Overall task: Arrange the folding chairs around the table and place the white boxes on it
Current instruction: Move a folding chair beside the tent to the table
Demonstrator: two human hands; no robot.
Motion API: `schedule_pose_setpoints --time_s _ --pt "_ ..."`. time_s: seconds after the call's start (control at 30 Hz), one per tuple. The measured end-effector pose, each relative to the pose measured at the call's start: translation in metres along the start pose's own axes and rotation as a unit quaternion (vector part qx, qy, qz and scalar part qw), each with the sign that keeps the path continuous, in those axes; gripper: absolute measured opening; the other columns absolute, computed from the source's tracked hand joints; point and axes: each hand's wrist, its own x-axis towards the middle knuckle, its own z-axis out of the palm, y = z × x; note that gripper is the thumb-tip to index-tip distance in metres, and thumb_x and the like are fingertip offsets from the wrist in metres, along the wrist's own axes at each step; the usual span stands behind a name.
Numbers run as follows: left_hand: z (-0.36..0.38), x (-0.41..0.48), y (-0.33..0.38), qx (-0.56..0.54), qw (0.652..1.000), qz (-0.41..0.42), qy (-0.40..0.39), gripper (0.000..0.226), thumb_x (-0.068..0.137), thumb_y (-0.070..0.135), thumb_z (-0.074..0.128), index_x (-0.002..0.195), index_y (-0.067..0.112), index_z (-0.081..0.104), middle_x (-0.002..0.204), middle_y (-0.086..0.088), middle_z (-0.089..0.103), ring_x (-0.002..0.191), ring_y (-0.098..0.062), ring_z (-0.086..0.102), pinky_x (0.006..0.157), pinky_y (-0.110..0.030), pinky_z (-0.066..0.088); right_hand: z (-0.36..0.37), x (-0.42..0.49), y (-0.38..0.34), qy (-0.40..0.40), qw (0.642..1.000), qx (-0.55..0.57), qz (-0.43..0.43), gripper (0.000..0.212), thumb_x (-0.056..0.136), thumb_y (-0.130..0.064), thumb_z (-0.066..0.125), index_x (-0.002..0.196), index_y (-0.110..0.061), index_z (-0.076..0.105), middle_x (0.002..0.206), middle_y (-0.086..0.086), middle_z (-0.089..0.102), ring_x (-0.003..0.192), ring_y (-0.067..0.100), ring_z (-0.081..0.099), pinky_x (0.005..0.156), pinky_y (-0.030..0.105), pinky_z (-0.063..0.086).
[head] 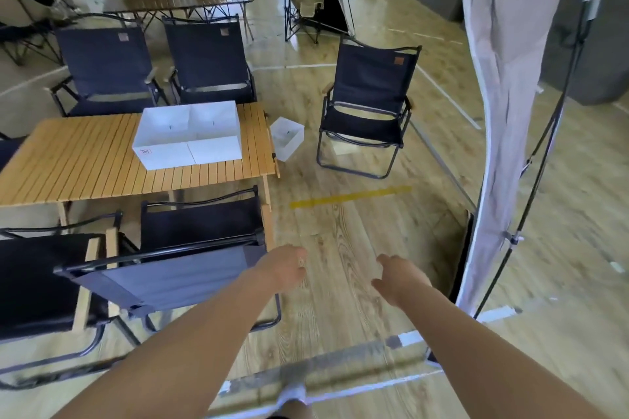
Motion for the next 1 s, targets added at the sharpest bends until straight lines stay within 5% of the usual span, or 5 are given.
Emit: schedule_pose_setpoints --time_s 0.37,0.57,0.83,1.0 --pt "-0.019 0.106 0.073 0.045 0.996 0.06 -0.052 0.043 0.099 0.027 0.045 0.141 0.019 0.047 0.149 -0.005 0.043 0.135 -0.024 0.042 0.11 -0.035 0.037 -0.031 0.046 0.047 0.03 0.994 0.078 0.064 0.049 0.094 -0.037 0.053 0.141 -0.028 0.041 0.134 0.0 0.053 0.118 0.024 0.054 0.09 0.036 0.05" --pt "0.011 0.136 0.158 0.08 0.989 0.104 -0.073 0.038 0.092 0.025 0.052 0.129 0.029 0.058 0.138 -0.003 0.056 0.125 -0.025 0.053 0.104 -0.037 0.043 -0.037 0.023 0.144 0.009 0.98 0.108 0.164 0.046 0.092 -0.031 0.048 0.137 -0.021 0.042 0.132 0.005 0.053 0.119 0.03 0.053 0.091 0.038 0.048" --pt "0.081 0.15 0.301 0.065 0.981 0.14 -0.118 0.039 0.092 0.028 0.059 0.129 0.018 0.06 0.132 -0.005 0.06 0.12 -0.022 0.057 0.1 -0.028 0.044 -0.012 -0.025 0.292 0.003 0.963 0.146 0.225 0.038 0.095 -0.029 0.049 0.132 -0.021 0.044 0.128 0.006 0.054 0.116 0.028 0.052 0.078 0.033 0.042" --pt "0.131 0.149 0.395 0.054 0.98 0.146 -0.125 0.037 0.095 0.028 0.057 0.13 0.016 0.058 0.134 -0.005 0.059 0.121 -0.021 0.056 0.101 -0.027 0.043 -0.002 -0.054 0.399 0.012 0.961 0.166 0.221 0.053 0.096 -0.038 0.051 0.144 -0.022 0.036 0.14 0.007 0.048 0.124 0.028 0.05 0.093 0.036 0.047"
